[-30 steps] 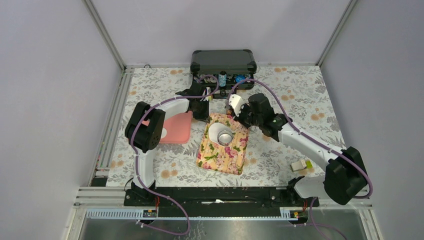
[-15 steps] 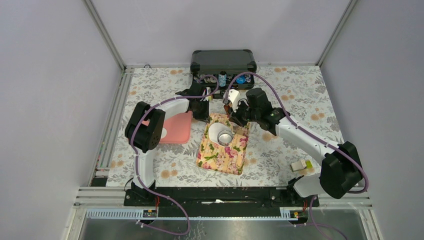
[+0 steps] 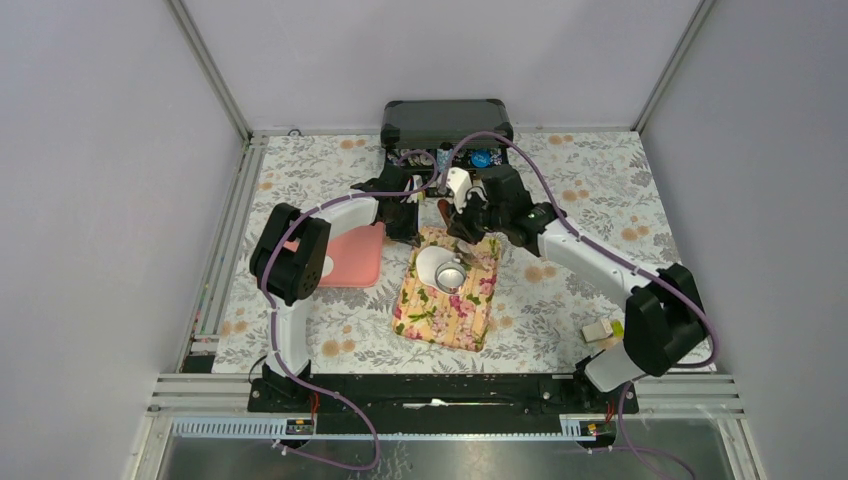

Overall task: Roll out the dumpling wrappers from the dough
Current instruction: Remove the dumpling wrapper from the work surface.

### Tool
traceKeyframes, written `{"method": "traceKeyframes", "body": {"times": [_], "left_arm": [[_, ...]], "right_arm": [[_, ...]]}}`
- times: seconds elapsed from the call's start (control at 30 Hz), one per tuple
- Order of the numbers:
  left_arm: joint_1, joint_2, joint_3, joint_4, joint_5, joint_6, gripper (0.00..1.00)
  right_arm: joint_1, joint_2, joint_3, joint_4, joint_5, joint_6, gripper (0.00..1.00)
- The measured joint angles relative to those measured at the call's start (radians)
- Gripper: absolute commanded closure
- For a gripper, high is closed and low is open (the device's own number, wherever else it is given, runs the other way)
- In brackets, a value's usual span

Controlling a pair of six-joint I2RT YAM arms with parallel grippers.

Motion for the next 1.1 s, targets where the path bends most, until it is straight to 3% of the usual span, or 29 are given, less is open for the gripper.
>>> {"method": "traceKeyframes", "body": {"times": [0.33, 0.77, 0.93, 1.1], "left_arm": [[0.000, 0.000, 0.000, -0.002, 0.005, 0.004, 1.00], [0.000, 0.000, -0.001, -0.010, 0.023, 0.003, 1.00], [0.000, 0.000, -0.001, -0.010, 0.023, 0.002, 1.00], [0.008, 0.000, -0.007, -0.003, 0.031, -0.014, 1.00]], "right_arm": [[-0.002, 0.181, 0.203, -0.073, -0.104, -0.051, 1.00], [0.000, 0.430, 0.613, -0.501, -0.237, -0.268, 1.00], [0.019, 0.448, 0.656, -0.592, -0.258, -0.328, 1.00], [0.051, 0.439, 0.633, -0.544, -0.243, -0.314, 1.00]]}}
